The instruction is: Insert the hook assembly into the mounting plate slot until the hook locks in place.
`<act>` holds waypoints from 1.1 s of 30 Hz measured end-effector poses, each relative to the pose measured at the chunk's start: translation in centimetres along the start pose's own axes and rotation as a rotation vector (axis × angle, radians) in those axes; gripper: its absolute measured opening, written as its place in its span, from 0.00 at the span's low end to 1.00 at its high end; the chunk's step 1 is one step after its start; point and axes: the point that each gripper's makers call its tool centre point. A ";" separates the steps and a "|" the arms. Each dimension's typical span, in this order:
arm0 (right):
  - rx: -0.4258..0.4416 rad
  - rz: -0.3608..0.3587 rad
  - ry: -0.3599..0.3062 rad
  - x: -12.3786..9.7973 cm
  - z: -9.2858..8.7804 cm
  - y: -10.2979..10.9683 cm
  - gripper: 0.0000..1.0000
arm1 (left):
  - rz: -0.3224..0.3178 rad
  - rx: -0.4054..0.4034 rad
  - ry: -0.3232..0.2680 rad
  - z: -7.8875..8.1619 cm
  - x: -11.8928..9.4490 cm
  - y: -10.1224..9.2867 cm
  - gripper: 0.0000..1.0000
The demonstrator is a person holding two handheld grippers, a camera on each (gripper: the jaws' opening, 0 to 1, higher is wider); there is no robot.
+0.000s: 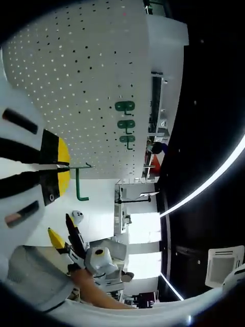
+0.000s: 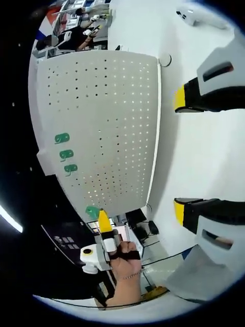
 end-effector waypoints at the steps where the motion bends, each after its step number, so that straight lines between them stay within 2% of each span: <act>1: 0.005 0.018 -0.040 -0.1 0.8 0.4 0.66 | 0.000 -0.001 -0.001 0.0 0.0 0.0 0.02; 3: -0.008 0.048 -0.105 -0.4 2.3 1.1 0.66 | 0.002 -0.002 -0.002 0.0 0.0 0.1 0.02; 6: -0.026 0.112 -0.260 -1.3 5.5 2.8 0.63 | 0.002 -0.006 -0.004 0.0 0.0 0.0 0.02; 7: -0.035 0.122 -0.284 -1.6 6.0 3.1 0.64 | 0.003 -0.004 -0.003 0.0 0.0 0.0 0.02; 9: -0.006 0.130 -0.270 -1.5 6.0 3.3 0.65 | 0.002 -0.004 -0.004 0.0 0.0 0.0 0.02; 11: -0.037 0.123 -0.261 -1.3 5.8 3.4 0.65 | 0.005 -0.003 -0.003 -0.1 0.0 0.1 0.02; 13: -0.026 0.134 -0.258 -1.1 5.8 3.5 0.64 | 0.005 -0.004 -0.003 0.0 0.0 0.1 0.02; 33: -0.010 0.258 -0.278 2.1 8.1 7.4 0.56 | 0.019 -0.001 -0.004 0.0 -0.2 0.4 0.02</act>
Point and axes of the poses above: the point that each gripper's makers call its tool centre point, and the gripper's own axes: x roughly forward along the fingers, y roughly to its left, z roughly out of its top
